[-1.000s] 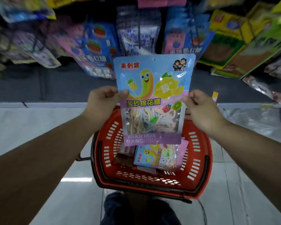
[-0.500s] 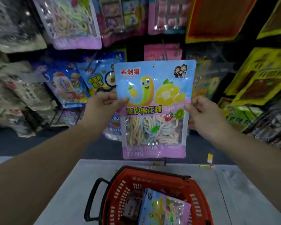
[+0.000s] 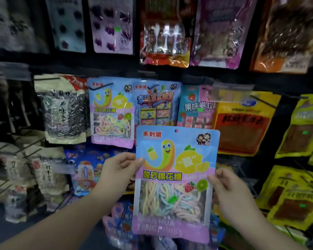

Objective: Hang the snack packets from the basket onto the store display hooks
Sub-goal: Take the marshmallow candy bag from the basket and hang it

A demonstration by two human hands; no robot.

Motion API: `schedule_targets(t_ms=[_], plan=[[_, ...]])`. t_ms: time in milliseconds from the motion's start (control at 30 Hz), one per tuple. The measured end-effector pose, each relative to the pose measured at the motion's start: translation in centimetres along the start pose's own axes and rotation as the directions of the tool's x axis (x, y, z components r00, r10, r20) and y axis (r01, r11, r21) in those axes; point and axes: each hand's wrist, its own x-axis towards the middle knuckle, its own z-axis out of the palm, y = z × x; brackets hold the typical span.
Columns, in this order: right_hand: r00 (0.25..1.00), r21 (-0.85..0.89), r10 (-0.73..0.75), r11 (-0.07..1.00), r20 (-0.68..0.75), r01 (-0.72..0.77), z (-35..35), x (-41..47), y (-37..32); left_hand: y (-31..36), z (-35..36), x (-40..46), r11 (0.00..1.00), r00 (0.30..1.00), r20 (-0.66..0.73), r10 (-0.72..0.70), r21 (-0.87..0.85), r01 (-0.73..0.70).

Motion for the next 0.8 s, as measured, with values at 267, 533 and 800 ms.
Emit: schedule_targets(t_ms=[267, 533, 800], plan=[[0.992, 0.001, -0.019, 1.000, 0.123, 0.019, 4.3, 1.7, -4.0, 0.2, -5.2, 2.1, 0.999, 0.995, -0.094, -0.035, -0.009, 0.034], [0.970, 0.001, -0.140, 0.990, 0.201, 0.143, 12.0, 4.3, -8.6, -0.5, -13.0, 5.5, 0.998, 0.967, -0.253, 0.029, -0.038, -0.040], [0.963, 0.041, -0.212, 0.977, 0.165, 0.208, 18.1, 6.8, -11.9, 1.1, -18.9, 8.6, 0.993, 0.948, -0.302, 0.099, -0.030, -0.113]])
